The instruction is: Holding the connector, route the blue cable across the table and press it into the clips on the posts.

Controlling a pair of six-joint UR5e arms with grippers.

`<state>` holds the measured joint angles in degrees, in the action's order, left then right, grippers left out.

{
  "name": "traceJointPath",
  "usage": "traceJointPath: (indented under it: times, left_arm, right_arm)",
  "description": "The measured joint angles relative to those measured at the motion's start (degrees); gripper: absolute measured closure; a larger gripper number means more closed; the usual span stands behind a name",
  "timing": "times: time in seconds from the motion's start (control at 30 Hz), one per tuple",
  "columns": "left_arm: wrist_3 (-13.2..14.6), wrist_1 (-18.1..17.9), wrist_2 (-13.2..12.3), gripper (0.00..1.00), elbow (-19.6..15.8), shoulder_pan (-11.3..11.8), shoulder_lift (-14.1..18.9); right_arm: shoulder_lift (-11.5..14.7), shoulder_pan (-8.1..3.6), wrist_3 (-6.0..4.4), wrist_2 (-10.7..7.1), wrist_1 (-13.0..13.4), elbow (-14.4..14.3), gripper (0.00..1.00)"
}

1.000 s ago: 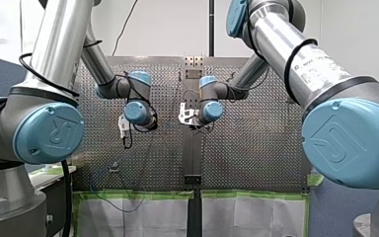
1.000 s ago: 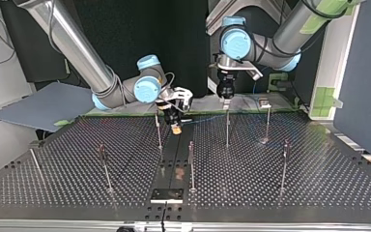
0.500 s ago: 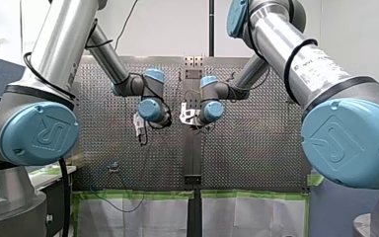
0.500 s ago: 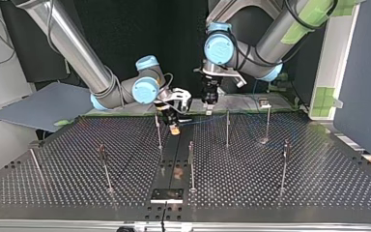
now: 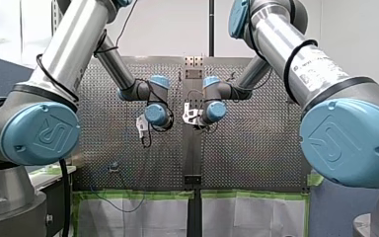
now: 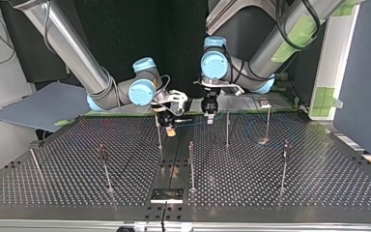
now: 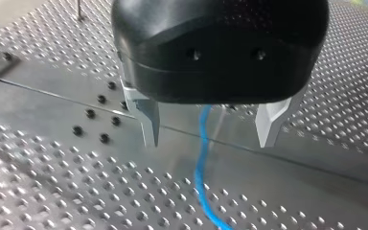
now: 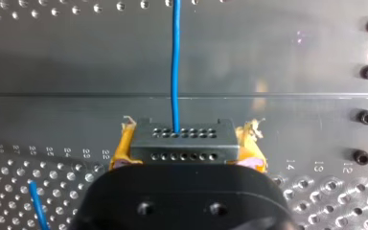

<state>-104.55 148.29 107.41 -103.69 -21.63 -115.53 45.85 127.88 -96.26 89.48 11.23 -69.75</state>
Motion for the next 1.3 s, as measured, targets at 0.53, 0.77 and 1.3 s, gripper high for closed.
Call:
traceJointPath:
  times: [0.53, 0.77, 1.3]
  left_arm:
    - [-1.5, 1.6, -0.6, 0.00, 5.6, 1.5, -5.7]
    - [-1.5, 2.7, 0.1, 0.00, 8.4, 1.9, -6.3]
    - [-0.9, 2.9, 2.0, 1.00, 8.7, 1.3, -6.2]
  right_arm:
    - [0.0, -0.15, -0.32, -2.13, 0.3, 0.0, 1.00]
    - [0.0, -0.18, -0.35, -2.23, 0.3, 0.0, 1.00]
    - [0.0, -0.46, -0.35, -2.30, 0.3, 0.0, 1.00]
